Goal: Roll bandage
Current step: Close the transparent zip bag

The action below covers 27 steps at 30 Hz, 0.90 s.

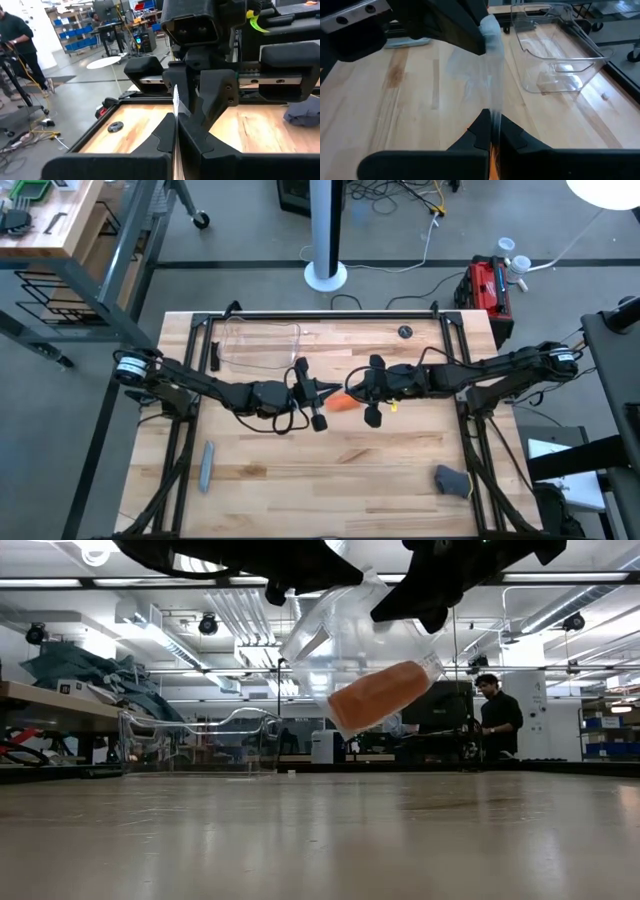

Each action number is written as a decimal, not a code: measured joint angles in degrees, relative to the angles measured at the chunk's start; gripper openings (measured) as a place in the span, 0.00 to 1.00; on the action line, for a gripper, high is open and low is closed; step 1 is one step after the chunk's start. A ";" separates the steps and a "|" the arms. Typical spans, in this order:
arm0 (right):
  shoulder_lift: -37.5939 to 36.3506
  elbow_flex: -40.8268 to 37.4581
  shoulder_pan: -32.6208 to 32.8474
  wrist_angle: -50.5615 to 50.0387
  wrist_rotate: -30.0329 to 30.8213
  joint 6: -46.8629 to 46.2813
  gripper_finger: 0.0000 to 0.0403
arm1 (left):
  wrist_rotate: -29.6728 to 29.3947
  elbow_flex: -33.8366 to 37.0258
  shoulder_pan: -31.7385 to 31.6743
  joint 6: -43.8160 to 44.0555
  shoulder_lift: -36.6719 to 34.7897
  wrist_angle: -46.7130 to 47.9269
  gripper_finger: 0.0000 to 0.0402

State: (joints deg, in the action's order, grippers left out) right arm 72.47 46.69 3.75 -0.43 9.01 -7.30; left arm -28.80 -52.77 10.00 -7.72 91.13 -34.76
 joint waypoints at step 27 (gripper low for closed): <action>0.11 -0.26 0.00 -0.34 0.01 -0.11 0.00 | 1.32 -0.02 0.12 0.95 -0.17 5.60 0.06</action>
State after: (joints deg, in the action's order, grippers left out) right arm 72.58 46.44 3.75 -0.78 9.02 -7.41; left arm -27.49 -52.80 10.12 -6.77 90.96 -29.16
